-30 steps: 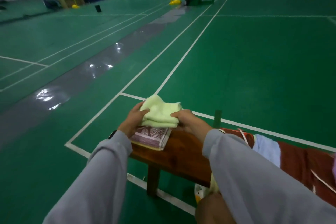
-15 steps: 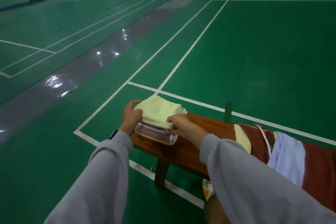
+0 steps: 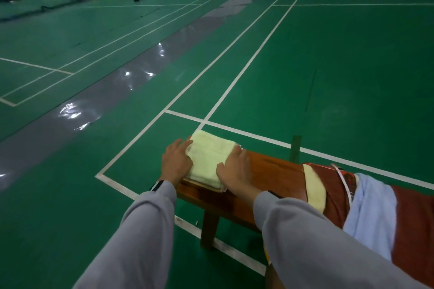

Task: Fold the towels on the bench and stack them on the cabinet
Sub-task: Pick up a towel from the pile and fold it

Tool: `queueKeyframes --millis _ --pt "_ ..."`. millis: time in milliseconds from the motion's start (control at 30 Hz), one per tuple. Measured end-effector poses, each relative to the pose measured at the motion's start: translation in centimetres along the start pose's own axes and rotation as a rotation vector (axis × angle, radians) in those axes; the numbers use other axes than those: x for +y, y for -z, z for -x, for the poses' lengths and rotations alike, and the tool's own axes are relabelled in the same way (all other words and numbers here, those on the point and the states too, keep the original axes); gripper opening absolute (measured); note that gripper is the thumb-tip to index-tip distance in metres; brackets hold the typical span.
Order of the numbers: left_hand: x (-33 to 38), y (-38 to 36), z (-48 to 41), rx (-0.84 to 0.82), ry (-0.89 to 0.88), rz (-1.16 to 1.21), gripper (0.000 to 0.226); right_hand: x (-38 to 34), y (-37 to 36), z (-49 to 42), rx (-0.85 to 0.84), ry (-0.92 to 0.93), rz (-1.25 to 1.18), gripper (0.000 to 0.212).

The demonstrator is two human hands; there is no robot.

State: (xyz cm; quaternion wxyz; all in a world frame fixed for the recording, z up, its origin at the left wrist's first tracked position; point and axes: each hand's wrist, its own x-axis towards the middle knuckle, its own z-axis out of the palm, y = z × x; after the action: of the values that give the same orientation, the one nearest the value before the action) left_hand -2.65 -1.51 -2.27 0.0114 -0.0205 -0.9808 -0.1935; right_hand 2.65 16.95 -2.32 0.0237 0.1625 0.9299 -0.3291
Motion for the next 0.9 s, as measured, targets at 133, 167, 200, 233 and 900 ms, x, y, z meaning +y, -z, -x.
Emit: queueKeyframes --millis 133,167,200,233,900 --pt "1.3 -1.0 -3.2 -0.115 -0.258 -0.177 0.049 -2.2 -0.8 -2.9 -0.087 0.268 0.248 0.069" --pt "1.3 -1.5 -3.8 -0.152 -0.280 -0.216 0.050 -2.6 -1.4 -4.0 -0.137 0.276 0.282 0.069" --pt "1.2 -2.1 -4.2 -0.173 -0.294 -0.241 0.052 -2.5 -2.1 -4.9 -0.163 0.283 0.318 0.069" --pt "1.1 -3.0 -4.4 -0.186 -0.301 -0.260 0.053 -2.1 -2.9 -5.7 -0.171 0.292 0.351 0.069" --pt "2.4 -6.5 -4.8 -0.197 -0.262 -0.606 0.062 2.5 -4.7 -6.7 -0.141 0.411 0.438 0.068"
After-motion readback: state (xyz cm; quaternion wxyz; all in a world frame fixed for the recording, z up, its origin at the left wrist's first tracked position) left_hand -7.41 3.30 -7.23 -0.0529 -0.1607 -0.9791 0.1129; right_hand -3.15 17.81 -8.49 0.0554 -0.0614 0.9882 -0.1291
